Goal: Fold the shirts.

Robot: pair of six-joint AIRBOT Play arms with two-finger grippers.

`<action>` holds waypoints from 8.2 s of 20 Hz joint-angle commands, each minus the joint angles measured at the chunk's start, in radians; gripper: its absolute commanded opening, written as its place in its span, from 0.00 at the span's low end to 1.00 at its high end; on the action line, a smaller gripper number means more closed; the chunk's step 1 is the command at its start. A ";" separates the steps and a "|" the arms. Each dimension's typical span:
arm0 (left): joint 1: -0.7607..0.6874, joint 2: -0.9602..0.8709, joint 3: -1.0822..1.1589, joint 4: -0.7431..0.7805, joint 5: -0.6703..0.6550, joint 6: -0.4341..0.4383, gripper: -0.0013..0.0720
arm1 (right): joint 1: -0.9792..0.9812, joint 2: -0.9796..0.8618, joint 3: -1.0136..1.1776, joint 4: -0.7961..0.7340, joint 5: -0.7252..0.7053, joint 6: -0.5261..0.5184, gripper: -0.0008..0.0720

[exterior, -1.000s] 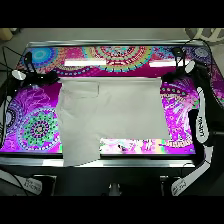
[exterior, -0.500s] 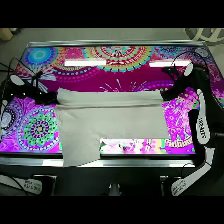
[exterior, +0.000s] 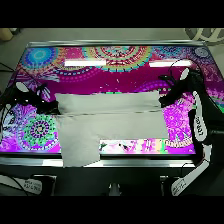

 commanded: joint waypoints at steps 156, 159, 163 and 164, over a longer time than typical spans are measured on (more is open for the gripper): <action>0.021 0.674 0.140 -0.097 0.430 -0.151 0.05 | 0.238 0.157 -0.103 0.256 -0.059 0.179 0.89; 0.018 0.673 0.140 -0.097 0.395 -0.148 0.05 | 0.175 0.145 -0.214 0.303 -0.055 0.225 0.94; 0.017 0.673 0.140 -0.098 0.380 -0.153 0.05 | 0.198 0.097 -0.345 0.523 -0.226 0.206 0.96; 0.017 0.673 0.140 -0.099 0.371 -0.153 0.05 | 0.204 0.081 -0.349 0.584 -0.252 0.196 0.96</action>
